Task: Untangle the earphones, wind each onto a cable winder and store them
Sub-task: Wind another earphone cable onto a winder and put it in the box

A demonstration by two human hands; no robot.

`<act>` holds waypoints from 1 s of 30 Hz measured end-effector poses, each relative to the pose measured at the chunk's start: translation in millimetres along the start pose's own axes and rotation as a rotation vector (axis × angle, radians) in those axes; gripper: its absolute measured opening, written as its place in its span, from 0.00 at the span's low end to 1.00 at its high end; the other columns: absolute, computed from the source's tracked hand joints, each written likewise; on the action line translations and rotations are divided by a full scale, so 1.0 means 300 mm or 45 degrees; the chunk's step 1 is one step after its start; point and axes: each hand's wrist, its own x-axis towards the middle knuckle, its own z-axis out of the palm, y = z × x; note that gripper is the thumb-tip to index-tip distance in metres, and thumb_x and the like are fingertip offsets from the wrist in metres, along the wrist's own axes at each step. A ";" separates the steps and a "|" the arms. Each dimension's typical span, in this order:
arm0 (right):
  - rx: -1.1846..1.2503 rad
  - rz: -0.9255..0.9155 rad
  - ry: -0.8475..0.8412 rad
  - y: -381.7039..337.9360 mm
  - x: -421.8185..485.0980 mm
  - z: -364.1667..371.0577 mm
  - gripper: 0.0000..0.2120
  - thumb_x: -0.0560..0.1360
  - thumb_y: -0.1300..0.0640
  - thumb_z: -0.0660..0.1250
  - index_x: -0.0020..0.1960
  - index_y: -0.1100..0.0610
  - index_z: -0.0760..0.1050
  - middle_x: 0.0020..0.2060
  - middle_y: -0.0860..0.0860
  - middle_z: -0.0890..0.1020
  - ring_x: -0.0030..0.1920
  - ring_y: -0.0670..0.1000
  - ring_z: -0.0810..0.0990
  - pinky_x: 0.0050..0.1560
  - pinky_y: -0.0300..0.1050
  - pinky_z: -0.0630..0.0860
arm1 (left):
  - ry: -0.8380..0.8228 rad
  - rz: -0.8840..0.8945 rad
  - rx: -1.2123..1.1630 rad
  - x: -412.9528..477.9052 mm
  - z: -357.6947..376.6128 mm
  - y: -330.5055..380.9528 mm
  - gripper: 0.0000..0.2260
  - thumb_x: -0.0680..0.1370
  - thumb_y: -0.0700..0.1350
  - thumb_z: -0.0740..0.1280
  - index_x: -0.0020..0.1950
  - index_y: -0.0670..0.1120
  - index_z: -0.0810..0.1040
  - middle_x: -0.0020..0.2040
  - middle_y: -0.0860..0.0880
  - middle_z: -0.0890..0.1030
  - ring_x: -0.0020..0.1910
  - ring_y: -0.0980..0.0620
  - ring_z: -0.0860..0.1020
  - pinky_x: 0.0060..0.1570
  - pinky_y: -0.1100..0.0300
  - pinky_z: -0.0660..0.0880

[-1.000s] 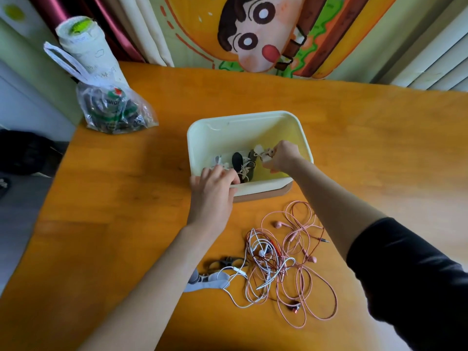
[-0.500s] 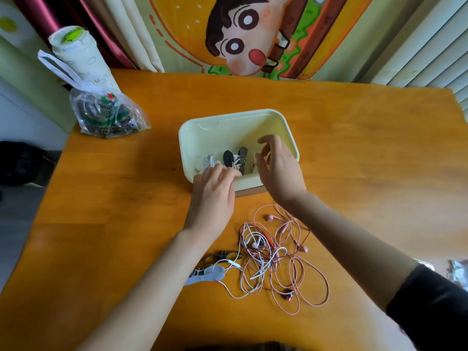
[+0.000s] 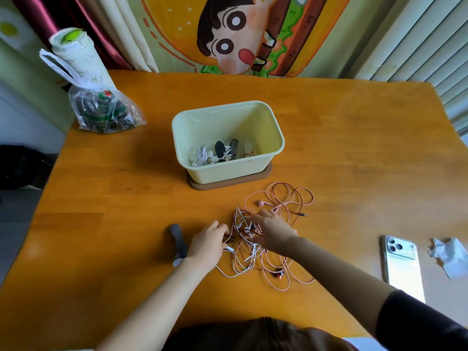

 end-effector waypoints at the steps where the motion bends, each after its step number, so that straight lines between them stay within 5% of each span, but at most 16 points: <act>1: 0.006 0.014 -0.020 -0.004 0.003 0.000 0.26 0.75 0.50 0.67 0.71 0.49 0.65 0.66 0.52 0.69 0.69 0.54 0.64 0.69 0.50 0.65 | 0.014 -0.002 -0.027 -0.001 0.002 -0.004 0.12 0.79 0.44 0.65 0.62 0.48 0.73 0.57 0.50 0.72 0.55 0.48 0.75 0.45 0.57 0.72; 6: 0.198 0.103 -0.171 -0.036 0.008 -0.023 0.19 0.75 0.47 0.64 0.65 0.48 0.72 0.67 0.54 0.67 0.70 0.56 0.60 0.69 0.57 0.62 | 0.063 -0.014 -0.085 -0.009 0.006 -0.012 0.10 0.79 0.44 0.66 0.60 0.49 0.74 0.56 0.50 0.73 0.54 0.50 0.76 0.43 0.61 0.71; 9: 0.220 0.118 -0.063 -0.049 -0.005 -0.018 0.17 0.77 0.43 0.62 0.60 0.51 0.77 0.65 0.54 0.70 0.69 0.56 0.62 0.68 0.55 0.62 | 0.080 -0.015 -0.077 -0.011 0.011 -0.011 0.11 0.79 0.44 0.66 0.61 0.49 0.74 0.57 0.50 0.74 0.54 0.50 0.76 0.42 0.63 0.69; 12: 0.369 0.093 0.144 -0.059 -0.011 -0.030 0.15 0.80 0.50 0.60 0.56 0.59 0.77 0.61 0.58 0.75 0.64 0.57 0.69 0.67 0.54 0.67 | 0.084 -0.028 -0.065 -0.017 0.008 -0.011 0.11 0.79 0.44 0.66 0.61 0.49 0.74 0.58 0.50 0.74 0.56 0.49 0.76 0.43 0.62 0.71; 15: 0.636 0.135 0.404 -0.068 -0.032 -0.121 0.11 0.82 0.54 0.55 0.53 0.61 0.71 0.48 0.58 0.81 0.45 0.55 0.79 0.47 0.51 0.77 | 0.029 -0.059 -0.082 -0.015 0.011 -0.026 0.09 0.79 0.44 0.65 0.58 0.48 0.75 0.60 0.49 0.75 0.60 0.48 0.75 0.49 0.59 0.72; 19: 0.726 0.029 0.723 -0.094 -0.093 -0.310 0.07 0.82 0.56 0.54 0.48 0.56 0.67 0.34 0.48 0.80 0.32 0.45 0.77 0.34 0.35 0.69 | -0.055 -0.094 -0.088 0.002 -0.019 -0.023 0.10 0.80 0.45 0.63 0.61 0.48 0.73 0.61 0.48 0.74 0.57 0.49 0.74 0.54 0.55 0.73; 25: 0.637 -0.184 0.960 -0.136 -0.172 -0.491 0.06 0.81 0.58 0.57 0.45 0.56 0.68 0.30 0.44 0.78 0.29 0.39 0.75 0.31 0.28 0.66 | 0.509 0.156 -0.653 0.009 -0.244 0.142 0.20 0.80 0.42 0.64 0.71 0.46 0.65 0.66 0.50 0.71 0.55 0.55 0.73 0.49 0.70 0.69; 28: 0.634 -0.261 0.940 -0.156 -0.203 -0.530 0.07 0.81 0.58 0.58 0.44 0.57 0.69 0.28 0.44 0.76 0.28 0.40 0.75 0.32 0.29 0.68 | 0.492 0.319 -1.038 -0.016 -0.372 0.253 0.23 0.79 0.44 0.66 0.72 0.47 0.64 0.64 0.53 0.72 0.59 0.55 0.72 0.56 0.65 0.69; 30: 0.671 -0.282 0.907 -0.160 -0.221 -0.538 0.08 0.81 0.58 0.59 0.44 0.57 0.69 0.28 0.45 0.74 0.26 0.42 0.73 0.31 0.33 0.70 | 0.417 0.428 -1.079 -0.034 -0.417 0.303 0.13 0.80 0.45 0.63 0.64 0.47 0.72 0.60 0.51 0.77 0.58 0.56 0.75 0.58 0.62 0.69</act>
